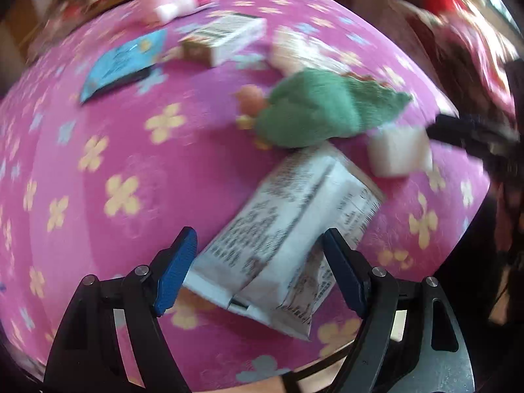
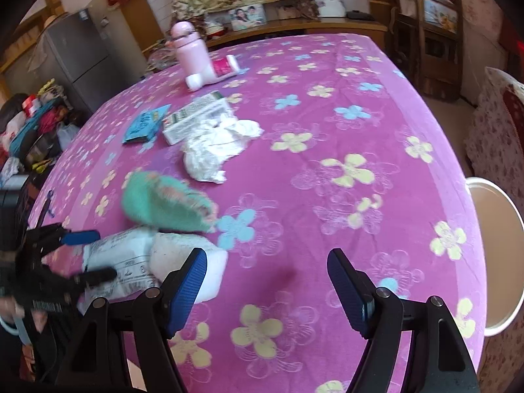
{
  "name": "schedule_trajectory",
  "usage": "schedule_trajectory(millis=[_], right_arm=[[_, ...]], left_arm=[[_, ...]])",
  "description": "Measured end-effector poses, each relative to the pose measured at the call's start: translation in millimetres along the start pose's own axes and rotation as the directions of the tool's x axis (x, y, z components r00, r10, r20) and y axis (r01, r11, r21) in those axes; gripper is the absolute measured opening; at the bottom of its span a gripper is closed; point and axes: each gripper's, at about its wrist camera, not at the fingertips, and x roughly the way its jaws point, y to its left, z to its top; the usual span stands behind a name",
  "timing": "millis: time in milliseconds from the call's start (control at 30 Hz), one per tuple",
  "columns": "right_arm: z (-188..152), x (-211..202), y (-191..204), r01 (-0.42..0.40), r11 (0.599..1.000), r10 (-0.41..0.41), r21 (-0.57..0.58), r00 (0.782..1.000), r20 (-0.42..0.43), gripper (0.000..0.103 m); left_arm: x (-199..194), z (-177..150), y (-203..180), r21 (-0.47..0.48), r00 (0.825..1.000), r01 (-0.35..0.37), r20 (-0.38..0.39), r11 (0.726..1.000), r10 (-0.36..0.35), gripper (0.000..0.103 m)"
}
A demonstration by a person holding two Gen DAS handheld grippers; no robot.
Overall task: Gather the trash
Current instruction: 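Grasp the white printed wrapper with the left tool while the right tool grasps the white sponge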
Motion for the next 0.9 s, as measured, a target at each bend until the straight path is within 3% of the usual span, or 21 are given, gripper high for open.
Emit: schedule_trajectory(millis=[133,233,367,467,633,767,900], right_arm=[[5,-1,11,-0.053,0.998,0.053,-0.026,0.999,0.003,0.074],[28,-7,22,-0.083,0.996,0.083,-0.016,0.996,0.029,0.074],[76,-11,40,-0.123,0.992,0.121,0.018,0.989,0.081,0.074],[88,-13,53,-0.12,0.993,0.121,-0.022,0.99,0.073,0.074],[55,-13,54,-0.089,0.992,0.09,-0.088,0.996,0.005,0.077],[19,0,37,-0.064,0.997,0.061,-0.044,0.996,-0.059,0.077],[2,13,26,-0.092,0.995,0.094,0.038,0.993,-0.07,0.077]], left_arm=[[-12,-6,8,-0.027,0.998,0.064,0.017,0.998,-0.063,0.079],[-17,-7,6,-0.004,0.993,0.118,0.019,0.993,-0.118,0.079],[-19,-6,-15,0.042,0.99,0.135,0.036,0.99,-0.137,0.079],[-17,-5,-24,0.086,0.989,0.141,0.035,0.986,-0.144,0.079],[-13,-7,-28,0.145,0.991,0.131,0.021,0.981,-0.136,0.079],[-3,-1,-31,0.15,0.994,0.102,0.028,0.983,-0.108,0.079],[11,-2,-41,0.167,0.999,0.035,0.008,0.985,-0.036,0.08]])
